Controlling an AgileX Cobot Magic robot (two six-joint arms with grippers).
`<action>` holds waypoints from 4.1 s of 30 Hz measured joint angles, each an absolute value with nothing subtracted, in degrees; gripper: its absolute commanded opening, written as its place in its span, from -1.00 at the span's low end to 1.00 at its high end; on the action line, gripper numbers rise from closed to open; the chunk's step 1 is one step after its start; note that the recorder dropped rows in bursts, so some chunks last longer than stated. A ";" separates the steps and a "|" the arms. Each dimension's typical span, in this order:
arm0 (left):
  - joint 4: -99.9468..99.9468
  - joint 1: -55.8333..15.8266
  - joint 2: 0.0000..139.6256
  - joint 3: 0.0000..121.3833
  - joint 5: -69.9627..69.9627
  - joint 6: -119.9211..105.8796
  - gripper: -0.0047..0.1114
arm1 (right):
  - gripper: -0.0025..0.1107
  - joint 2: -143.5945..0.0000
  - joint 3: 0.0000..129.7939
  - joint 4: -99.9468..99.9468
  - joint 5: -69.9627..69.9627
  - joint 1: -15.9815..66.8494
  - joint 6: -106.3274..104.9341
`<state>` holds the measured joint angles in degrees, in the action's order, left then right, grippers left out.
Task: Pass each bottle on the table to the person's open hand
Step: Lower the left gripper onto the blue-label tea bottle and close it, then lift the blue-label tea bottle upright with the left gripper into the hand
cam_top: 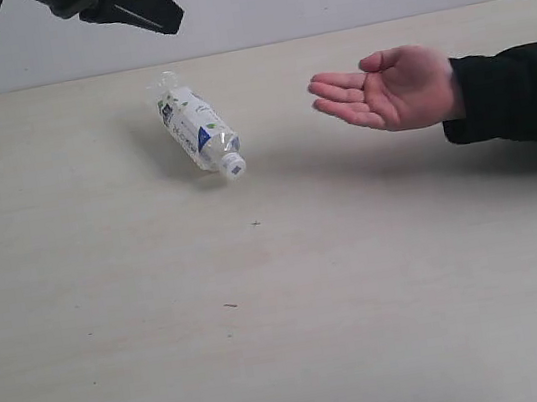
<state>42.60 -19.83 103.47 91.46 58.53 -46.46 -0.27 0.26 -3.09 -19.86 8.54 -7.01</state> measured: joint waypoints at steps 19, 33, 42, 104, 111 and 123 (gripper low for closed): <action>39.76 -19.93 103.59 91.46 43.57 -55.92 -0.92 | -0.96 -0.27 0.26 -3.09 -19.86 8.54 -7.01; 12.39 -19.93 109.26 99.70 38.66 -50.53 -0.92 | -0.96 -0.27 0.26 -3.09 -19.86 8.54 -7.01; 6.28 -19.93 116.50 106.50 45.24 -72.61 -0.92 | -0.96 -0.27 0.26 -3.09 -19.86 8.54 -7.01; 0.38 -26.56 138.29 110.64 36.91 -120.14 0.58 | -0.96 -0.27 0.26 -3.09 -19.86 8.54 -7.01; 0.00 -26.56 138.43 110.64 36.57 -120.14 -0.66 | -0.96 -0.27 0.26 -3.09 -19.86 8.54 -7.01; 0.00 -27.73 135.21 110.64 36.34 -113.81 -0.91 | -0.96 -0.27 0.26 -3.09 -19.86 8.54 -7.01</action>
<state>0.00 -27.73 135.21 110.64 36.34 -113.81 -0.27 0.26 -3.09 -19.86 8.54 -7.01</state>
